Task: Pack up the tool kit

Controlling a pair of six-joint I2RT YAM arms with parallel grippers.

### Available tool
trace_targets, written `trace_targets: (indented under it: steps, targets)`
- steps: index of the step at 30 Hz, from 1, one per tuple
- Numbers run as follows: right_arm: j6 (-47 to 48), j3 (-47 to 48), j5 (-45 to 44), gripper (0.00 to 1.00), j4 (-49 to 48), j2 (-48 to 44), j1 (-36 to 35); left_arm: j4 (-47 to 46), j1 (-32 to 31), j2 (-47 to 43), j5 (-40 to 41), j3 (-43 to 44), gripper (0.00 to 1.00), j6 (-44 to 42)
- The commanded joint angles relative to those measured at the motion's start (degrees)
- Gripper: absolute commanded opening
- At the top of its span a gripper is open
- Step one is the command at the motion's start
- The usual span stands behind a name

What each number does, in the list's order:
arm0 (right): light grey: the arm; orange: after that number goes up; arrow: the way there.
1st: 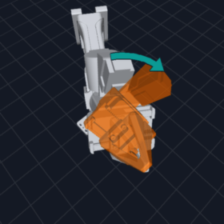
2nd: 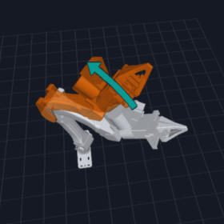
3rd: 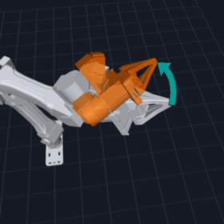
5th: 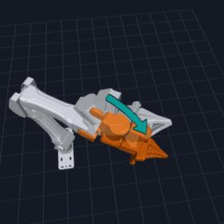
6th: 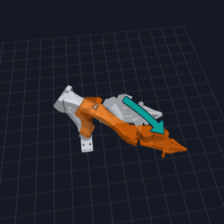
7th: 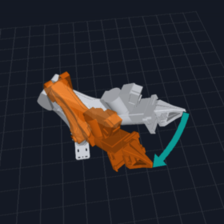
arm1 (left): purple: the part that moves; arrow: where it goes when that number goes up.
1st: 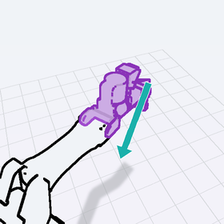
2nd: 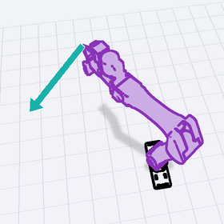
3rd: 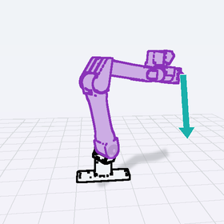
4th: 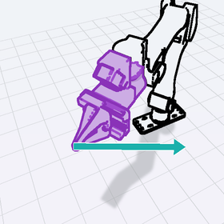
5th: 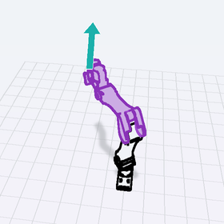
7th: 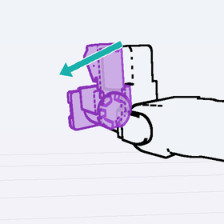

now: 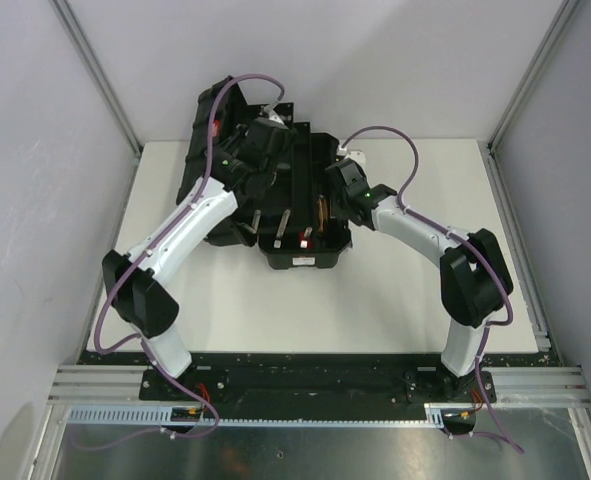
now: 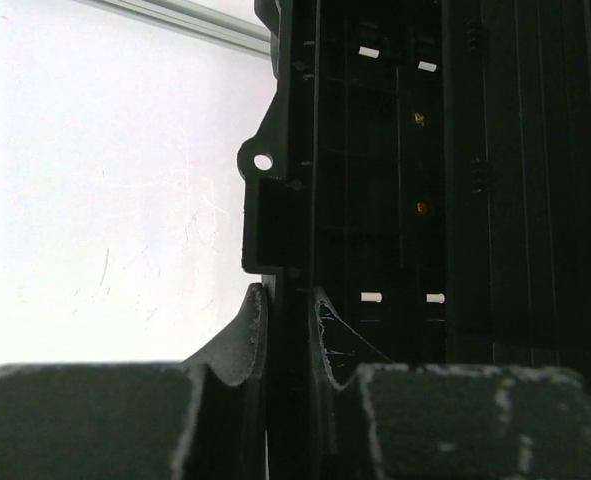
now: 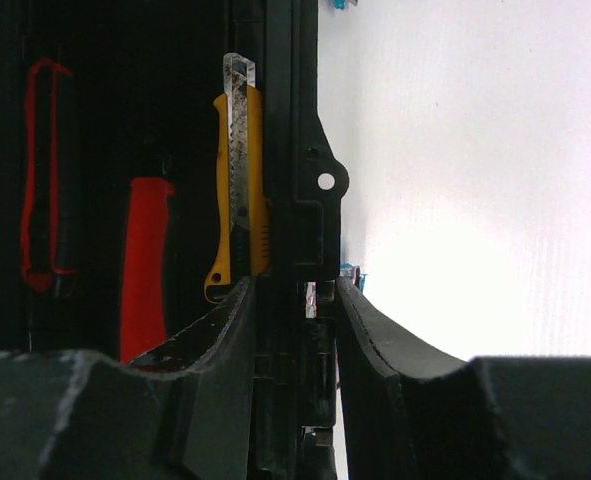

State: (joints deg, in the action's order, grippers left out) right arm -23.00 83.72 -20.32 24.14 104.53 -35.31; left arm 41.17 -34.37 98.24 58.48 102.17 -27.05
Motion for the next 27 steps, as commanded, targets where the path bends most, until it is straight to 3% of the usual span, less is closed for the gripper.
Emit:
trace_targets:
  steps: [1,22,27]
  targets:
    - [-3.5,3.4,2.2,0.0,-8.3,0.0,-0.9,-17.3,-4.1,-5.3,2.8,3.8,0.0,0.7]
    - [-18.8,-0.7,10.8,0.0,-12.9,2.8,0.3,-23.3,-14.2,3.1,15.2,3.5,0.0,-4.2]
    - [-20.9,-0.8,13.0,0.04,-13.7,3.4,1.1,-23.7,-15.4,5.5,17.5,4.5,0.0,-5.5]
